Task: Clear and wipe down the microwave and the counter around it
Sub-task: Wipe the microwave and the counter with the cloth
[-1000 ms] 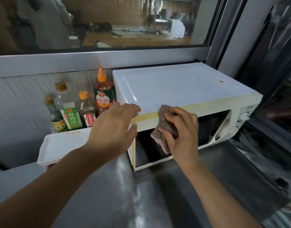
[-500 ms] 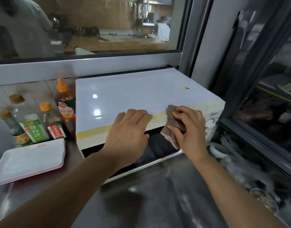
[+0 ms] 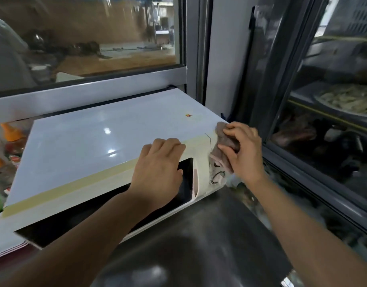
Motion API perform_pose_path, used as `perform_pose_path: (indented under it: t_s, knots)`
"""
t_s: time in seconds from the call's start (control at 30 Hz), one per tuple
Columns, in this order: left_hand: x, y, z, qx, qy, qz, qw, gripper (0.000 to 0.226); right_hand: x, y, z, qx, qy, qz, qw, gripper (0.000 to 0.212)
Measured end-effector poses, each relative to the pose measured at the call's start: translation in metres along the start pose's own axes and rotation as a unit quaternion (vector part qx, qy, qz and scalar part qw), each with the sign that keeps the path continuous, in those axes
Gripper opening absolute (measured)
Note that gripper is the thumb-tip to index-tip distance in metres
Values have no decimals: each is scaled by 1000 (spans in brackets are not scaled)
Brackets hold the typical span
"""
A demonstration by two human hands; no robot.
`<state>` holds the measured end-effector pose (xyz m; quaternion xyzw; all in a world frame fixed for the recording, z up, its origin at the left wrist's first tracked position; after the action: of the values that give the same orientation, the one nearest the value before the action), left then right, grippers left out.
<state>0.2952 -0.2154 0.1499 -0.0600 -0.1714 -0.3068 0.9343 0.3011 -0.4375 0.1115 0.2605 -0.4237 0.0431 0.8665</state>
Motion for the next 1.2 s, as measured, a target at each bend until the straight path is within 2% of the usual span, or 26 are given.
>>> perform_pose_path:
  t_s: [0.1,0.17,0.3,0.47,0.57,0.73,0.93,1.07,1.2]
  knots:
    - [10,-10,-6,9,-6,4,1000,52,8,-19,6,18,20,-16,1000,30]
    - [16,-17,-10,10,-13,7,1000,51,11,-27,6,70,26,-52,996,30]
    - [23,-26,-18,23,-38,13,999,50,11,-41,4,187,39,-141,971,33]
    - [25,-28,-29,46,-97,6,994,47,-13,-58,-15,254,10,-223,941,22]
    - [26,-27,-34,60,-114,1,992,42,-38,-68,-31,305,22,-283,909,17]
    - [27,-26,-37,63,-110,-5,992,42,-51,-83,-44,396,42,-334,854,23]
    - [27,-26,-36,60,-107,-1,992,46,-79,-90,-63,385,13,-341,857,25]
    - [27,-27,-37,57,-108,0,992,48,-98,-94,-74,386,19,-382,840,30]
    - [27,-26,-38,55,-118,-4,992,47,-118,-98,-88,364,21,-418,832,27]
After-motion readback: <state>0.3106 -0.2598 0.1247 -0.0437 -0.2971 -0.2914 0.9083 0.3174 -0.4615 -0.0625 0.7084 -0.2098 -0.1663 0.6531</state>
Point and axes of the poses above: each hand's wrist, its own x-axis towards the middle knuckle, its own z-axis out of the back of the hand, y = z × x, the point moved 1 cm from there along x, towards the middle knuckle, and after that the axes turned 2 degrees about z, right-handed, at the moved point
